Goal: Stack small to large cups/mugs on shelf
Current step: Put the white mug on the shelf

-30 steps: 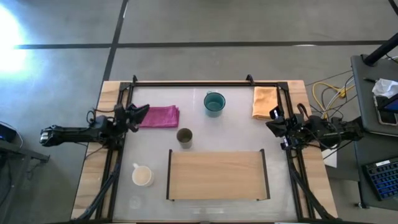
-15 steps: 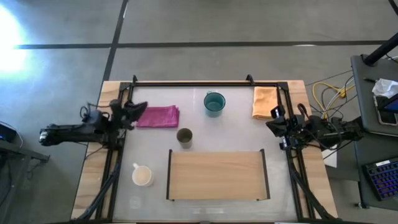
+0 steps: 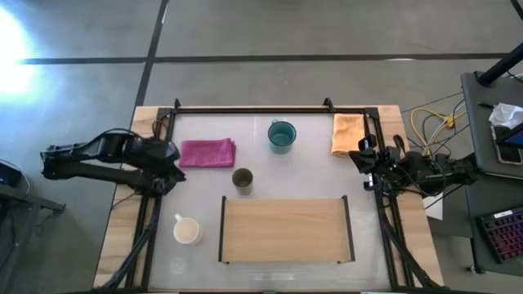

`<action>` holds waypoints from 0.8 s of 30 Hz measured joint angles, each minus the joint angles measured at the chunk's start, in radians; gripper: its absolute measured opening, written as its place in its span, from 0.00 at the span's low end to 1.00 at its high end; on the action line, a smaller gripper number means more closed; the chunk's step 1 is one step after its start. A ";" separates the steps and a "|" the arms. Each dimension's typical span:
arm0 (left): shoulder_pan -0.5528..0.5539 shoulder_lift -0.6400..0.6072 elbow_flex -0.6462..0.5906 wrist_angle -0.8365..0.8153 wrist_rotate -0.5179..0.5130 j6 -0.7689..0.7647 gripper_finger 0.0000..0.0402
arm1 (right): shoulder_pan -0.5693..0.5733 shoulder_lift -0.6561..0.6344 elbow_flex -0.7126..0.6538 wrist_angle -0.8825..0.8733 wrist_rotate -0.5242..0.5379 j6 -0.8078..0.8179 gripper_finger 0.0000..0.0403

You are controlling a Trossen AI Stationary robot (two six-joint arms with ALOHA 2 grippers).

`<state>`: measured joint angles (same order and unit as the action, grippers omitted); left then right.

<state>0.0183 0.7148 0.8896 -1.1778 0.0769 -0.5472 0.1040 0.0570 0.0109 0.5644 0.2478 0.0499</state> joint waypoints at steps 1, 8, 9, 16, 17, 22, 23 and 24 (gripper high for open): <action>-0.010 0.014 0.004 -0.017 -0.006 -0.025 0.18 | 0.000 0.000 0.000 0.000 0.000 0.002 0.02; -0.184 0.049 0.015 0.070 -0.081 -0.328 0.17 | 0.000 0.000 0.000 -0.007 0.000 -0.014 0.02; -0.229 0.054 0.025 0.105 -0.115 -0.366 0.16 | 0.000 0.000 0.000 -0.007 0.000 -0.024 0.02; -0.579 0.139 0.114 0.133 -0.347 -0.578 0.05 | 0.000 0.000 0.000 -0.008 0.005 -0.051 0.02; -0.625 0.159 0.117 0.100 -0.356 -0.649 0.04 | 0.000 0.000 0.000 -0.008 0.011 -0.051 0.02; -0.857 0.253 0.117 -0.048 -0.355 -1.045 0.02 | 0.000 0.000 0.000 -0.011 0.016 -0.092 0.02; -0.894 0.270 0.117 -0.061 -0.350 -1.114 0.02 | 0.000 0.000 0.000 -0.011 0.016 -0.108 0.02; -0.927 0.290 0.117 -0.070 -0.340 -1.181 0.02 | 0.000 0.000 0.000 -0.011 0.016 -0.124 0.02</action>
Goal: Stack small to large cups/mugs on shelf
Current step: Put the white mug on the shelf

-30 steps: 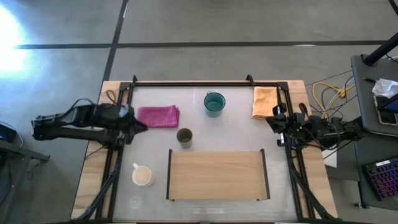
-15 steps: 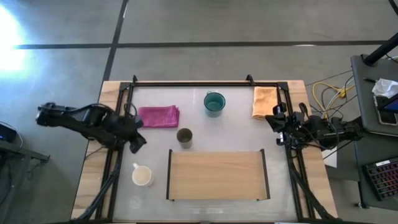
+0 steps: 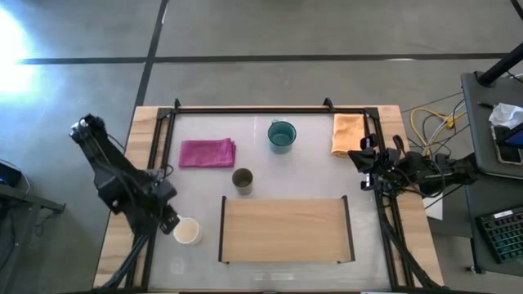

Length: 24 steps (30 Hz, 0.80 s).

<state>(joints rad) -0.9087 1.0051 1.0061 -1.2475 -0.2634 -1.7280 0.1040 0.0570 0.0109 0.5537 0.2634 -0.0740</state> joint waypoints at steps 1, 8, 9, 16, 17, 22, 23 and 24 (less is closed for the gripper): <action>-0.027 0.019 0.000 -0.002 0.011 -0.063 0.02 | 0.000 0.000 0.000 0.000 0.000 -0.014 0.02; -0.110 0.125 0.030 0.001 0.087 -0.364 0.06 | 0.000 0.000 0.000 -0.003 0.001 -0.040 0.02; -0.110 0.137 0.031 0.005 0.106 -0.395 0.09 | 0.000 0.000 0.000 -0.003 0.001 -0.040 0.02; -0.075 0.195 0.027 0.053 0.165 -0.439 0.28 | 0.000 0.000 0.000 -0.004 0.050 -0.043 0.02; -0.068 0.206 0.023 0.054 0.161 -0.439 0.31 | 0.000 0.000 0.000 -0.004 0.059 -0.043 0.02; -0.033 0.248 -0.007 0.051 0.168 -0.447 0.39 | 0.000 0.000 0.000 -0.003 0.080 -0.043 0.02; -0.023 0.255 -0.012 0.054 0.168 -0.448 0.40 | 0.000 0.000 0.000 -0.003 0.080 -0.043 0.02; -0.014 0.259 -0.019 0.054 0.167 -0.448 0.40 | 0.000 0.000 0.000 -0.003 0.080 -0.042 0.02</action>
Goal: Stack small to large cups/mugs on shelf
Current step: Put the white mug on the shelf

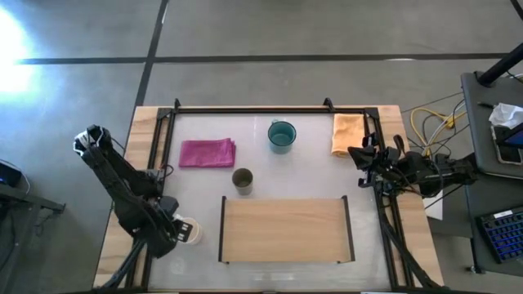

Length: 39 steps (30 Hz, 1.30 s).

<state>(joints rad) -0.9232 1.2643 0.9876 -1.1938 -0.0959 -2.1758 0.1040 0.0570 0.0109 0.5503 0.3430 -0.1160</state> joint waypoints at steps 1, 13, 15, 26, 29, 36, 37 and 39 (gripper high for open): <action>0.006 0.003 -0.007 0.000 0.000 0.000 0.40 | 0.000 0.000 0.000 0.000 0.000 0.000 0.02; 0.033 0.030 -0.154 0.172 0.012 0.004 0.38 | 0.000 0.000 0.000 0.000 -0.001 0.035 0.02; 0.039 0.026 -0.159 0.173 0.012 0.008 0.32 | 0.000 0.000 0.000 0.000 -0.001 0.036 0.02; 0.053 -0.070 -0.122 0.108 -0.001 0.061 0.00 | 0.000 0.000 0.000 0.001 -0.001 -0.043 0.02; 0.075 -0.120 -0.023 -0.044 -0.041 0.093 0.00 | 0.000 0.000 0.000 0.006 0.000 -0.049 0.02; 0.270 -0.139 0.405 -0.378 -0.157 0.505 0.00 | 0.000 0.005 0.000 0.008 0.195 0.158 0.02; 0.327 -0.137 0.439 -0.367 -0.154 0.617 0.00 | 0.000 0.006 0.000 0.006 0.238 0.199 0.02; 0.433 -0.110 0.494 -0.380 -0.155 0.795 0.00 | 0.000 0.005 0.000 0.007 0.283 0.268 0.02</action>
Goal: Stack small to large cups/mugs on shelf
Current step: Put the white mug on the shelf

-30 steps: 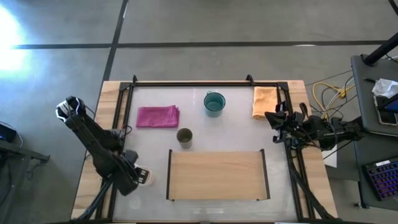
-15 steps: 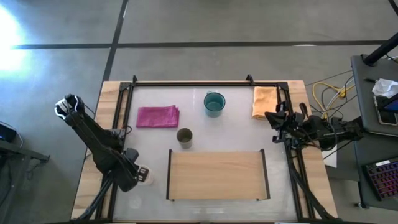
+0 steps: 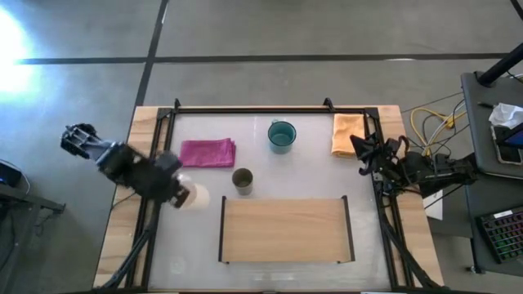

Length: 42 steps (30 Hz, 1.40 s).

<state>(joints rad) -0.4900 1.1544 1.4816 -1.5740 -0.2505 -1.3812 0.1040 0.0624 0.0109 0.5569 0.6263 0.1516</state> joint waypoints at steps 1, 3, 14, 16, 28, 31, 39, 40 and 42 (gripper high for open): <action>0.053 0.021 0.024 0.003 -0.007 0.089 0.00 | 0.000 0.000 0.000 0.000 -0.001 0.020 0.02; 0.155 0.051 0.066 0.006 -0.017 0.273 0.00 | 0.000 0.002 0.000 -0.002 -0.045 0.029 0.02; 0.355 0.326 0.327 0.090 0.083 0.940 0.00 | 0.000 0.106 0.001 0.001 -0.215 0.198 0.02; 0.353 0.374 0.382 0.090 0.096 0.947 0.00 | 0.000 0.135 0.001 0.003 -0.219 0.236 0.02; 0.176 0.589 0.652 0.046 0.129 0.747 0.00 | 0.000 0.286 0.001 0.004 -0.500 0.381 0.02; 0.120 0.637 0.677 0.038 0.120 0.711 0.00 | 0.000 0.301 0.001 0.011 -0.552 0.457 0.02; 0.055 0.717 0.685 0.037 0.110 0.707 0.00 | 0.000 0.299 0.001 0.011 -0.556 0.554 0.02; 0.051 0.727 0.685 0.037 0.111 0.707 0.00 | 0.000 0.299 0.001 0.010 -0.556 0.556 0.02; 0.045 0.746 0.684 0.037 0.112 0.709 0.00 | 0.000 0.299 0.001 0.011 -0.556 0.556 0.02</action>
<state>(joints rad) -0.4450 1.9007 2.1658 -1.5367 -0.1383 -0.6720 0.1043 0.3616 0.0116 0.5674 0.0708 0.7078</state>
